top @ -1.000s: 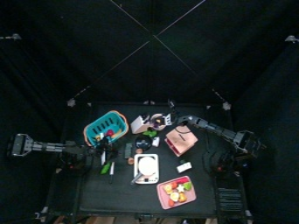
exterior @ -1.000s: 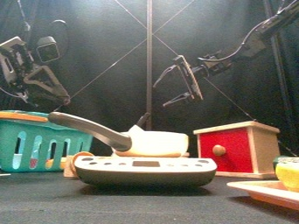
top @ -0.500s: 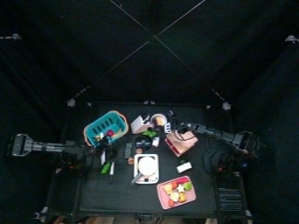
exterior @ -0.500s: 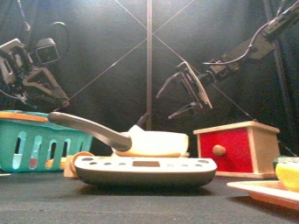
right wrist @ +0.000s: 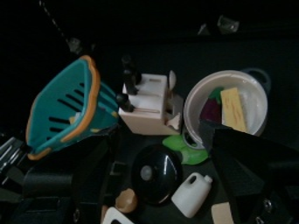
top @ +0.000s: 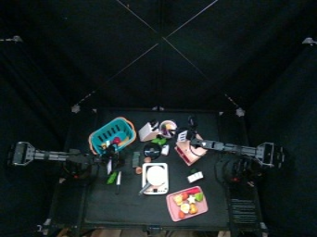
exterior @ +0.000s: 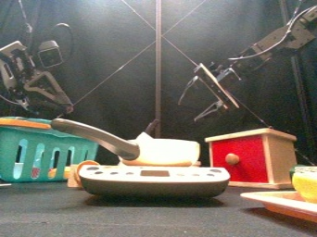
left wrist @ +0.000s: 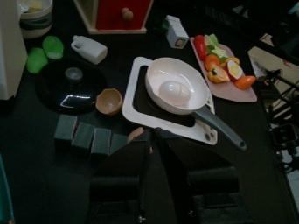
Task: Grab cleaver
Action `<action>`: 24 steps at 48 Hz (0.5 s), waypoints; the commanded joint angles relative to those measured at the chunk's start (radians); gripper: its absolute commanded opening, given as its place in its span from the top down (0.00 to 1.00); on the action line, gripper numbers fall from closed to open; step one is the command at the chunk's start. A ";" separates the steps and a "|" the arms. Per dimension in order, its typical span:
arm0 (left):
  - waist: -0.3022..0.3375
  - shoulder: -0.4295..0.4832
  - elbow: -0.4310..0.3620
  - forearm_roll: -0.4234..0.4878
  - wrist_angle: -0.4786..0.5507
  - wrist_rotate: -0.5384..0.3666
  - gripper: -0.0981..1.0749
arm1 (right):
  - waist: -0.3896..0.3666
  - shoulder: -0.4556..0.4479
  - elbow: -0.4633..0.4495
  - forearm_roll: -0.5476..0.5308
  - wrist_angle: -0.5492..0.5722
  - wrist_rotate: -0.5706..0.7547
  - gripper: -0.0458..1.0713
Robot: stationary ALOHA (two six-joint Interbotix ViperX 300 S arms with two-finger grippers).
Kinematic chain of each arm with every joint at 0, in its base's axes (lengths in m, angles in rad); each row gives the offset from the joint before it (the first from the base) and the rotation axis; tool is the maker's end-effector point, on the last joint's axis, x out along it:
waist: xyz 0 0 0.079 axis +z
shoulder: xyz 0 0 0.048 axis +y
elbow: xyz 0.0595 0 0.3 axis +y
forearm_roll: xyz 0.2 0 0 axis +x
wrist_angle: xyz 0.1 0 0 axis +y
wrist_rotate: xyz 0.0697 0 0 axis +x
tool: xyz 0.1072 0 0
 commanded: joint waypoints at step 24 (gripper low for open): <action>0.005 0.002 -0.011 0.000 -0.005 0.000 0.42 | 0.037 -0.014 -0.330 0.847 0.124 -1.124 0.06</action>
